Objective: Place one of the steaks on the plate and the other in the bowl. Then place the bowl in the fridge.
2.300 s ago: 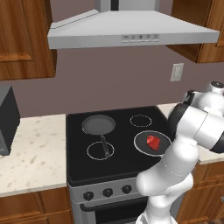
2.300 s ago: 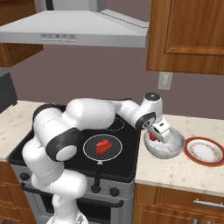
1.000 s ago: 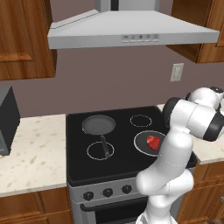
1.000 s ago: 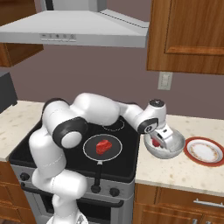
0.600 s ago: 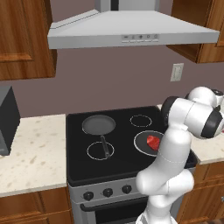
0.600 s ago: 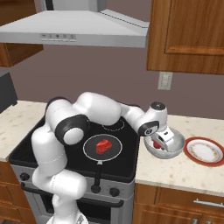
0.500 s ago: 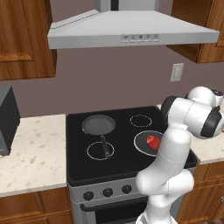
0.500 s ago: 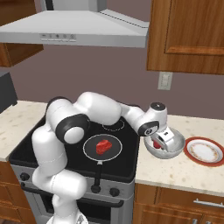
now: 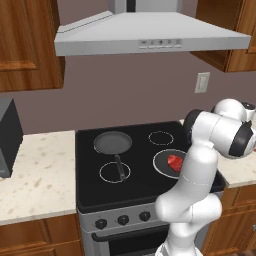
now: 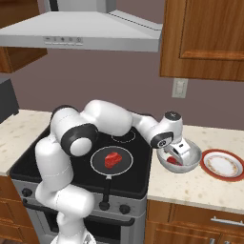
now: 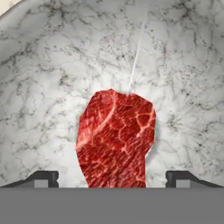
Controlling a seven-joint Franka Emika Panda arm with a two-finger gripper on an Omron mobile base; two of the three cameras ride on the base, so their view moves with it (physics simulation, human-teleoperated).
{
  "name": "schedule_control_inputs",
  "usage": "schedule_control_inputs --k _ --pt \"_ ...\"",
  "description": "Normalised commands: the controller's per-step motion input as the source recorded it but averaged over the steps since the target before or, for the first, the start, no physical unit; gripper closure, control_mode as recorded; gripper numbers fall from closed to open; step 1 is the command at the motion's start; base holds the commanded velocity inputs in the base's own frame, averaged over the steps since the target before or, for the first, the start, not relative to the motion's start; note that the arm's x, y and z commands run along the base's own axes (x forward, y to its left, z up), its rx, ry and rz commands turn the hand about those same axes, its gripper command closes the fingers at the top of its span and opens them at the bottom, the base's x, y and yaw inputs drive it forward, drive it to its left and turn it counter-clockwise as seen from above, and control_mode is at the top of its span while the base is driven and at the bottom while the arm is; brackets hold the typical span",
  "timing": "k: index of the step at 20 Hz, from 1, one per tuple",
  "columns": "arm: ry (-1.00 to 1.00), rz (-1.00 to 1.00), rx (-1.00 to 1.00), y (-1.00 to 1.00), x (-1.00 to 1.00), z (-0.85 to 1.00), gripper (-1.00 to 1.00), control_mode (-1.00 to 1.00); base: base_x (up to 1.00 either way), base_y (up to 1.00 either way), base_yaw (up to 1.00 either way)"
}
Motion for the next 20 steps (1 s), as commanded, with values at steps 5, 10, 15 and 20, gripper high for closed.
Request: schedule_control_inputs --k 5,10,15,20 --pt "0.00 0.00 0.02 0.00 0.00 0.33 -1.00 -1.00 0.00 0.00 0.00" --pt "0.00 0.04 0.08 -0.07 -0.14 0.65 -1.00 -1.00 0.00 0.00 0.00" --pt "-0.06 0.19 0.06 0.00 -0.85 0.37 -1.00 -1.00 0.00 0.00 0.00" --pt "-0.08 0.18 0.00 0.18 -1.00 0.41 -1.00 -1.00 0.00 0.00 0.00"
